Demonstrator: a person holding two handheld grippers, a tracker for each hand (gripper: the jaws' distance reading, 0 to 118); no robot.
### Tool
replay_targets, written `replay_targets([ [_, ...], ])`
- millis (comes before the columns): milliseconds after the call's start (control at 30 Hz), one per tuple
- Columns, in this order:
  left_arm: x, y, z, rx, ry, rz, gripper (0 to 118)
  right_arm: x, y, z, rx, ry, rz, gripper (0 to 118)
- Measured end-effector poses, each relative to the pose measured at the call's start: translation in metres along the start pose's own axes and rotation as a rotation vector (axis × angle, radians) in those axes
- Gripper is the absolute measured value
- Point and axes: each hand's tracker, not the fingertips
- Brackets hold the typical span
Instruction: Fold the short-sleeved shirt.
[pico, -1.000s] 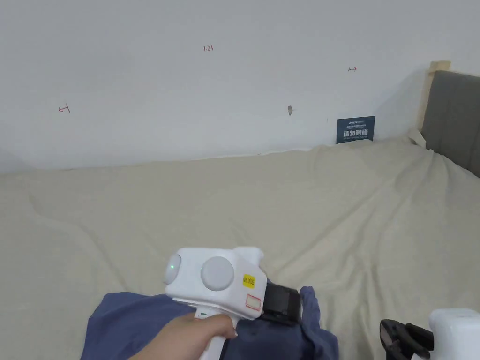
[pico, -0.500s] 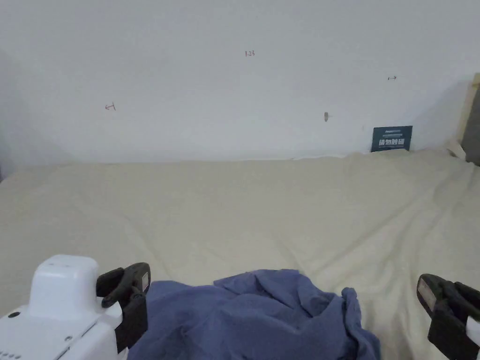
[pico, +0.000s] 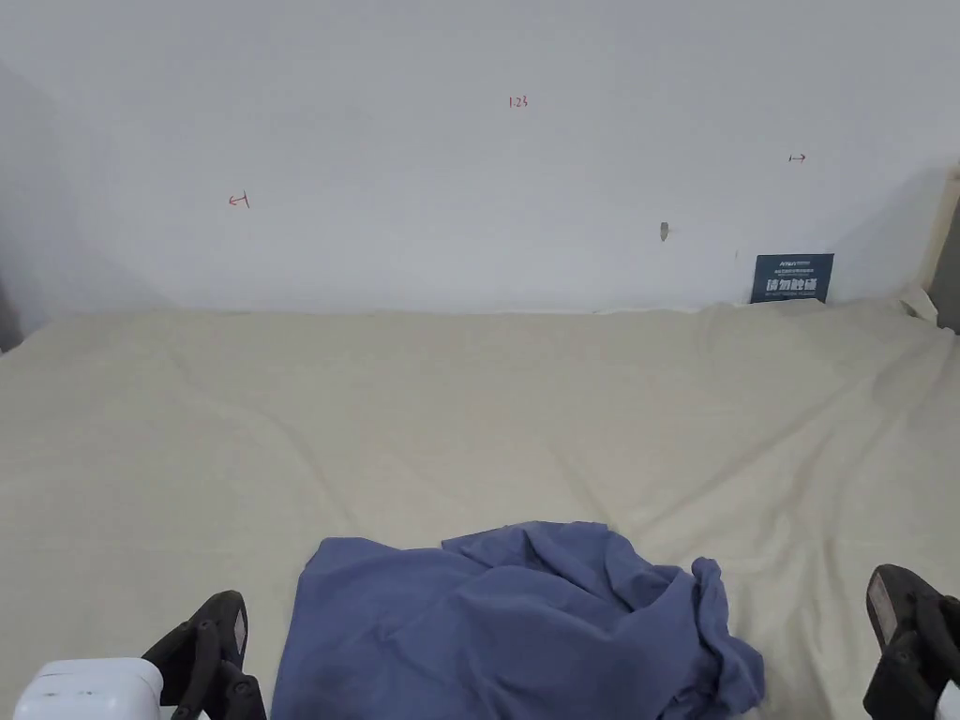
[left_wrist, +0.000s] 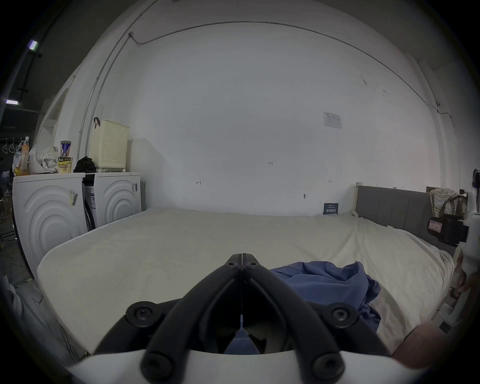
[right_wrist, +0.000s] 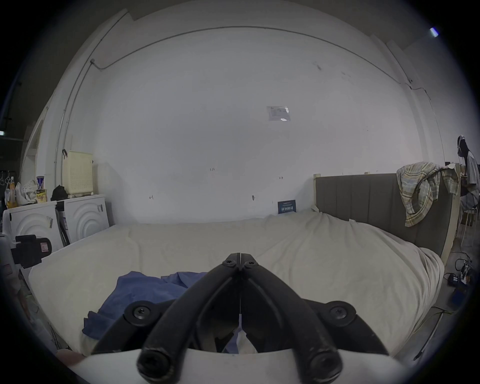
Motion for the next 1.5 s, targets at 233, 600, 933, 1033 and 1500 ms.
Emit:
replay_targets([
  [233,-0.006,0.035,-0.018,-0.036,-0.046,0.016,0,0.002,0.008,-0.01,-0.062,0.01,-0.023,0],
  [600,-0.035,0.065,-0.328,-0.95,-0.326,0.18,34,0.001,0.005,-0.047,-0.217,0.117,-0.068,0],
  [933,-0.041,-0.053,-0.445,-1.148,-0.125,0.079,113,0.001,-0.025,-0.097,-0.371,0.113,0.003,0],
  [1033,-0.041,-0.075,-0.455,-1.16,-0.117,0.053,118,0.0,-0.03,-0.106,-0.395,0.119,0.013,0],
  [1500,-0.023,-0.041,-0.369,-1.056,-0.29,-0.064,10,-0.027,0.009,-0.167,-0.372,0.296,-0.018,0],
])
